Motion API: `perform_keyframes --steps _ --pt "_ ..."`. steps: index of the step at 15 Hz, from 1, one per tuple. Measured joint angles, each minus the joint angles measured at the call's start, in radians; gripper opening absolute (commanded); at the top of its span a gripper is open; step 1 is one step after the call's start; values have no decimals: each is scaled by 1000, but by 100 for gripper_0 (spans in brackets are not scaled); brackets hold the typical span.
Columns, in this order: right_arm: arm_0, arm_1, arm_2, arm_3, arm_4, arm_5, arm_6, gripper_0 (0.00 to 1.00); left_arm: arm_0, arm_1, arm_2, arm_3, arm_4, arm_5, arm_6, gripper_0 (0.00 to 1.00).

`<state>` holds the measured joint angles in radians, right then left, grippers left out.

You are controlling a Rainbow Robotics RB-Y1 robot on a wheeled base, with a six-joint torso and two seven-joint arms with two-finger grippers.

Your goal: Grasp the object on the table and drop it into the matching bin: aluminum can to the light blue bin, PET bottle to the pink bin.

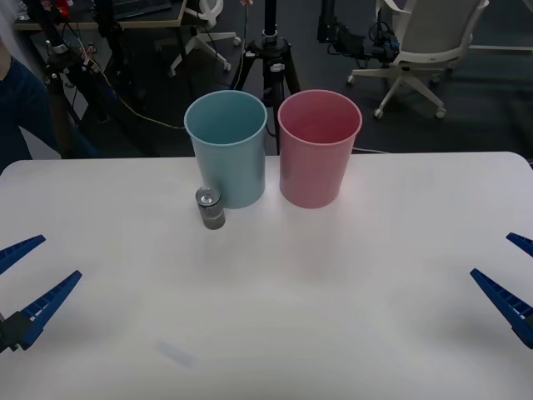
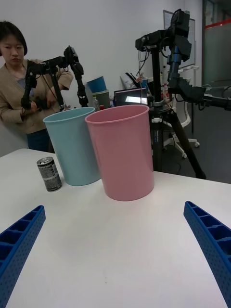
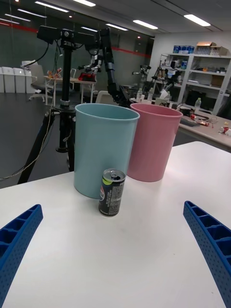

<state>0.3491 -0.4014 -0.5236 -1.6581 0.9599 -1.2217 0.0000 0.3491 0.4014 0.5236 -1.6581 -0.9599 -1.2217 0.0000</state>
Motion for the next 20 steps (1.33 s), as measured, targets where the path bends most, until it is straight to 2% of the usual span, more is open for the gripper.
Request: perform_keyframes --steps 5,9,12,14,17,20 --pt "0 0 0 0 0 0 0 100 16 30 16 -19 7 -2 -4 100" --pt "0 0 0 0 0 0 0 100 39 23 4 -18 15 7 -28 100" --pt "0 0 0 0 0 0 0 100 57 23 -34 2 53 82 -135 100" --pt "0 0 0 0 0 0 0 100 44 24 -72 45 68 127 -171 100" --pt "0 0 0 0 0 0 0 100 -31 24 -110 143 64 131 -182 100" --pt "0 0 0 0 0 0 0 100 -129 20 -131 233 -9 131 -202 100"
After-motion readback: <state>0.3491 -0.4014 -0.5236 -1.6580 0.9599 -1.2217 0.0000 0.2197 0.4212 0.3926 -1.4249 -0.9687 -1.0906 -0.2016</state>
